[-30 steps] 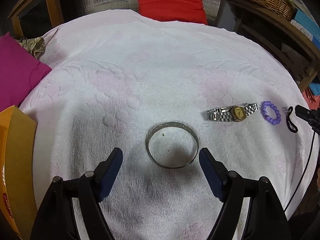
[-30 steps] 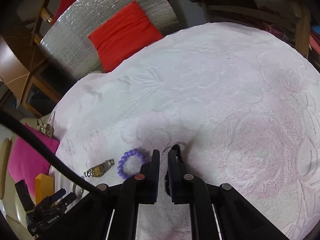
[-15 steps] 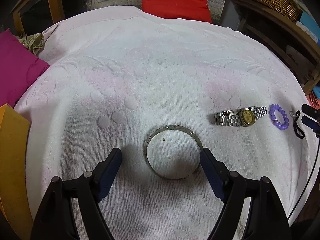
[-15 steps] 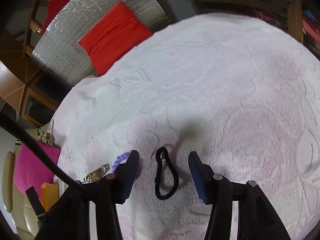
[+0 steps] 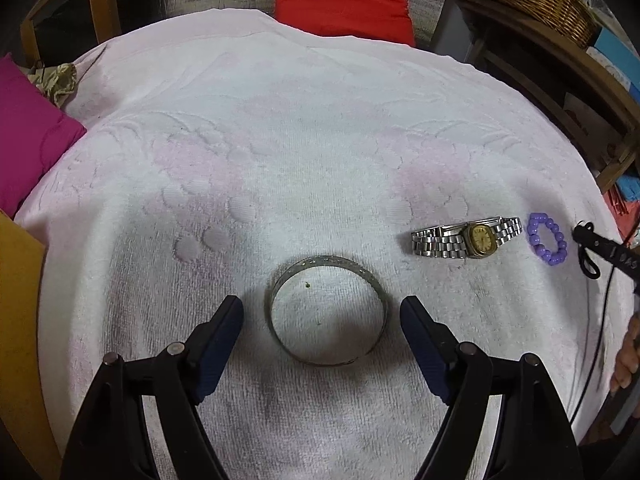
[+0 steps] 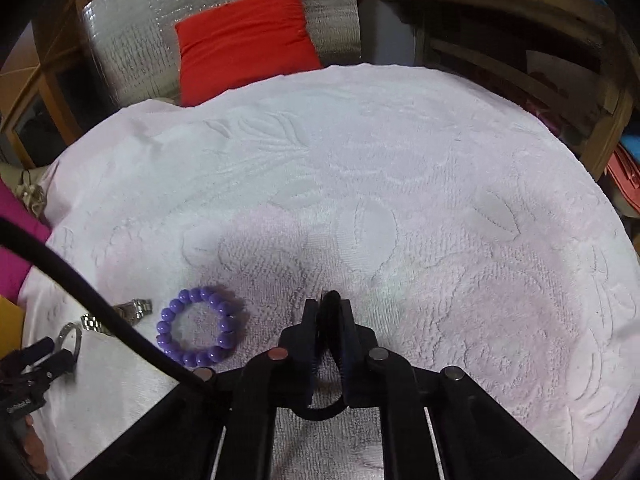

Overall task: Organize jewelry
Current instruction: 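Close the left tool on the silver bangle while the right tool grasps the black keychain, then lift the bangle and keychain and carry both over the orange box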

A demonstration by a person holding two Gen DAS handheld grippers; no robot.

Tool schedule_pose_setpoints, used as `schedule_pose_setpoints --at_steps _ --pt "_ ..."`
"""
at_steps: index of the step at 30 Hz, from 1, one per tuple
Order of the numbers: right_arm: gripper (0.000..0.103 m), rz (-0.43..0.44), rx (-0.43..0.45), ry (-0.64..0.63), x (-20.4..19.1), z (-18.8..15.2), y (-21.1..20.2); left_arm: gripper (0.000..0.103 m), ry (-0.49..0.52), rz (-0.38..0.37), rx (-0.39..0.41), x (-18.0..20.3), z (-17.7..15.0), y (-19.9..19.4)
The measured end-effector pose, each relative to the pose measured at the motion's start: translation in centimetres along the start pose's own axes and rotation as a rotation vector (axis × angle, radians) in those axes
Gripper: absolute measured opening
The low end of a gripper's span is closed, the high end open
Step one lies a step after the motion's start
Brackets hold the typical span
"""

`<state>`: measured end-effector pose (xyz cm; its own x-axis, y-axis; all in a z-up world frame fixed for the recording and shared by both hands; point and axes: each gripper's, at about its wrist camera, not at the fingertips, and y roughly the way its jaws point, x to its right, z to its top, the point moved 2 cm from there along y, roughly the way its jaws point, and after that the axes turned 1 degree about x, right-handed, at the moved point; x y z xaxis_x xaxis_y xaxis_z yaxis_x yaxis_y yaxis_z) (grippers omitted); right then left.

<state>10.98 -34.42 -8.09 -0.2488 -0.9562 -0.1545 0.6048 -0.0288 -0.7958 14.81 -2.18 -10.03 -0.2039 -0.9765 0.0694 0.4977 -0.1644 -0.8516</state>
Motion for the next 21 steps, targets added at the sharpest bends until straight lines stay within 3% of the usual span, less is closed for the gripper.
schedule_pose_setpoints --at_steps 8,11,12,21 --pt "0.01 0.038 0.018 0.011 -0.6 -0.1 -0.9 0.081 0.017 0.04 0.024 1.0 0.0 1.0" --pt "0.01 0.044 0.029 0.007 -0.9 -0.1 -1.2 0.065 0.031 0.047 0.037 1.1 -0.1 0.8" --pt "0.01 0.047 0.036 0.008 -0.9 0.0 -1.3 0.063 0.03 0.044 0.037 1.3 0.0 0.8" --pt "0.01 0.094 0.095 0.008 -1.7 0.3 -3.0 0.063 -0.005 0.056 0.062 0.6 0.3 -1.0"
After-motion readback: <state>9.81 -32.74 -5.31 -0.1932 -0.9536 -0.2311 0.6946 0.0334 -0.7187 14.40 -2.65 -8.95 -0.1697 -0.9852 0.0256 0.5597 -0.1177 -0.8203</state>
